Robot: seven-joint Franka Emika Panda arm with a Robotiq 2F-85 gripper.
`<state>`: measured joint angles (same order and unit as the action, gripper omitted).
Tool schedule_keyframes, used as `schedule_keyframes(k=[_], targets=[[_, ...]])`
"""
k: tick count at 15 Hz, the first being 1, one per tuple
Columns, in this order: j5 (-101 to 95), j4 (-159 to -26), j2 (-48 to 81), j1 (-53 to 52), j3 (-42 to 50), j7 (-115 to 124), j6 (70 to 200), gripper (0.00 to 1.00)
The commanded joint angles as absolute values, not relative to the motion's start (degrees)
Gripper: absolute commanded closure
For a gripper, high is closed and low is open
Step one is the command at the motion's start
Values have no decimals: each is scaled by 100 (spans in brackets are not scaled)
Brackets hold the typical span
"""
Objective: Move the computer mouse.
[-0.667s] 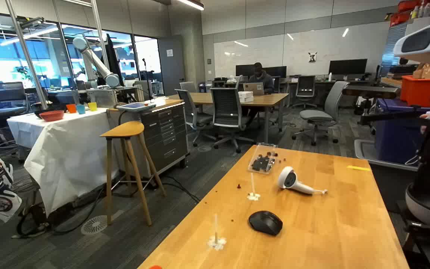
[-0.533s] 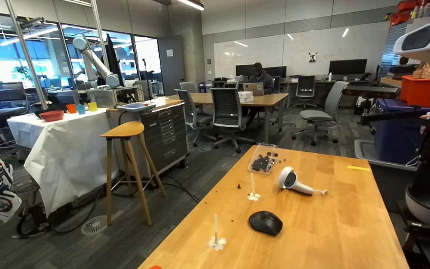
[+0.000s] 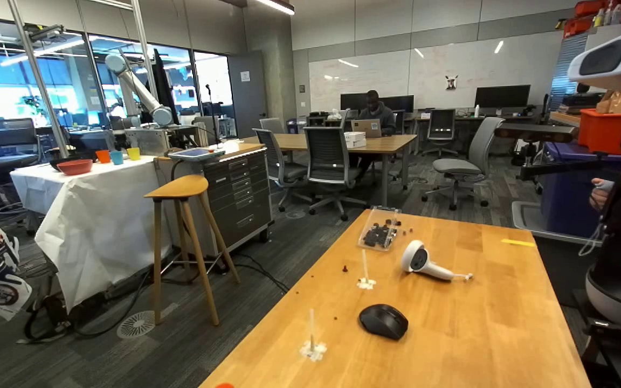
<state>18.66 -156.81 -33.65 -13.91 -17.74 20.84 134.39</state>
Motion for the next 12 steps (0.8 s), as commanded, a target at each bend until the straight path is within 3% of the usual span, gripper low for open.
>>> schedule_keyframes(k=[1, 11, 12], targets=[[1427, -15605, -3275, -1149, -1747, 2118, 13641, 0], [105, -15196, -2768, 217, -1397, 2257, 14619, 0], [-23, -15190, -2610, 354, -1409, 2295, 14800, 20]])
